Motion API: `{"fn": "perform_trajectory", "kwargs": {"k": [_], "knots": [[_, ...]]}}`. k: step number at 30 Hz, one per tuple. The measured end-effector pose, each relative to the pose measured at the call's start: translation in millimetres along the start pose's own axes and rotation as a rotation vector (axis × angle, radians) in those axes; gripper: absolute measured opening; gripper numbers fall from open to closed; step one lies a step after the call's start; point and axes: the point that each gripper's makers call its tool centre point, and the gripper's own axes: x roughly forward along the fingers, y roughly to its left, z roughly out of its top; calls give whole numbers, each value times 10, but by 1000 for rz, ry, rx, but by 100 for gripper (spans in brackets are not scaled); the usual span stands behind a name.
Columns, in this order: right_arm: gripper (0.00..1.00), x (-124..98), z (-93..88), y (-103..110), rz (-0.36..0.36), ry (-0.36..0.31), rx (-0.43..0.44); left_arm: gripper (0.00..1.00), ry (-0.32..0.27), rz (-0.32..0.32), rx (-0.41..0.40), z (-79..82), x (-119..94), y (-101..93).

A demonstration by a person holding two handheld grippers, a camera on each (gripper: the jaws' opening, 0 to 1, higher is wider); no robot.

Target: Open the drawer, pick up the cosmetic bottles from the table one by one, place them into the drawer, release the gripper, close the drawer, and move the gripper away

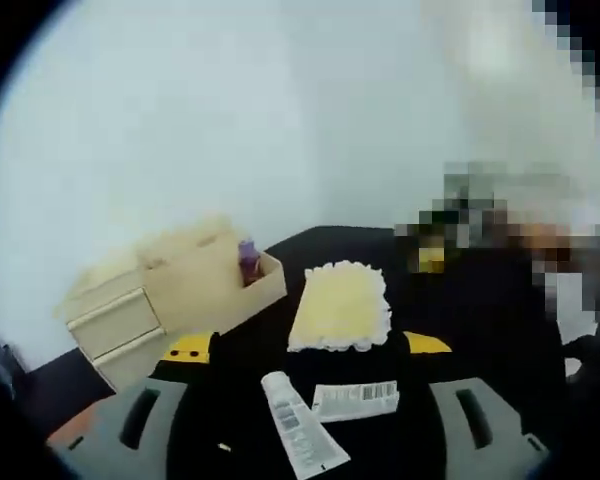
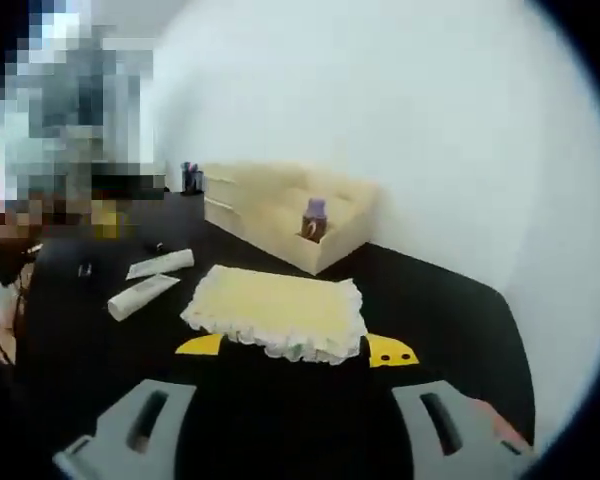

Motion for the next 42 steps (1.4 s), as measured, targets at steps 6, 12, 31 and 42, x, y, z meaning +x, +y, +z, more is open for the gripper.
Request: {"fn": "perform_trajectory", "kwargs": {"k": [6, 12, 31, 42], "knots": [[47, 255, 51, -175, -6, -22, 92, 66, -14, -16, 8, 28, 216, -76], [43, 450, 115, -435, -37, -110, 234, 65, -30, -40, -41, -15, 403, -124], [38, 678, -223, -500, -24, -92, 411, 61, -53, -58, -98, -195, 302, -234], [0, 694, -227, -491, -65, -73, 364, 59, -56, -73, -100, -206, 284, -305]]}}
